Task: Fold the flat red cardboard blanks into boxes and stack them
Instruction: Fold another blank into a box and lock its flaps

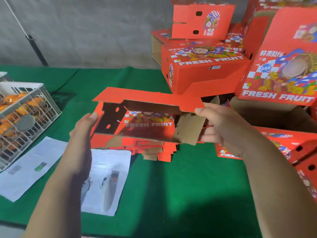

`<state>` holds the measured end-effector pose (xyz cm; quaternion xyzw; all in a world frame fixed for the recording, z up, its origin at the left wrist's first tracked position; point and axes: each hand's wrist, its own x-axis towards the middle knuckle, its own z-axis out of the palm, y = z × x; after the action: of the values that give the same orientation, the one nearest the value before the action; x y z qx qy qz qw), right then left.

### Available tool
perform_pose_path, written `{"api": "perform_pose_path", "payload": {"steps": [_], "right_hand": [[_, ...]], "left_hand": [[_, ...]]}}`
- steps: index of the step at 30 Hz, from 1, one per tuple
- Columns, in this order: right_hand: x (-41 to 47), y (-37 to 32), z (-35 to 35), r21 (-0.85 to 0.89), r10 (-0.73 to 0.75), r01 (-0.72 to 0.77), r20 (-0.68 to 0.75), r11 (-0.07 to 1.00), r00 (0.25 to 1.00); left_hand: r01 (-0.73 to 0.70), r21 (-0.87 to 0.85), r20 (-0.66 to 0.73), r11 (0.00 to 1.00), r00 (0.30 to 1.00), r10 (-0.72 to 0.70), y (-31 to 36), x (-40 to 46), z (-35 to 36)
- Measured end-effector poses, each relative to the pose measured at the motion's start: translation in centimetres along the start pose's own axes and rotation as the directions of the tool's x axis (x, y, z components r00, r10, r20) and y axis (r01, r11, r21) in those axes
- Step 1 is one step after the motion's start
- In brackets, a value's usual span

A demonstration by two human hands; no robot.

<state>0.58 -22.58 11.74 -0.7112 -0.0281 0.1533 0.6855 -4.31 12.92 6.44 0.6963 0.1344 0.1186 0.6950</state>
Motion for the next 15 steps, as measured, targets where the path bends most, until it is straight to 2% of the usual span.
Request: {"api": "perform_pose_path", "payload": {"steps": [5,8,11,15], "right_hand": [[-2.4,0.7,-2.9,-0.165,0.017,-0.029,-0.071,0.986,0.997],[-4.0,0.6,-4.6,-0.148,0.006,-0.028,-0.149,0.989,0.989],[-5.1,0.2,-6.7,-0.215,-0.026,-0.022,-0.221,0.976,0.975],[-6.6,1.0,-8.3,-0.131,0.067,-0.106,-0.271,0.986,0.960]], "left_hand": [[-0.047,-0.003,-0.047,0.999,0.998,0.047,0.7,-3.1,3.8],[-0.073,0.081,-0.074,0.994,0.994,0.079,1.3,-4.5,5.4],[-0.054,0.048,-0.028,0.997,0.998,0.055,1.0,-5.4,7.2],[-0.049,0.039,-0.059,0.998,0.997,0.051,-1.4,-6.7,11.7]]}}
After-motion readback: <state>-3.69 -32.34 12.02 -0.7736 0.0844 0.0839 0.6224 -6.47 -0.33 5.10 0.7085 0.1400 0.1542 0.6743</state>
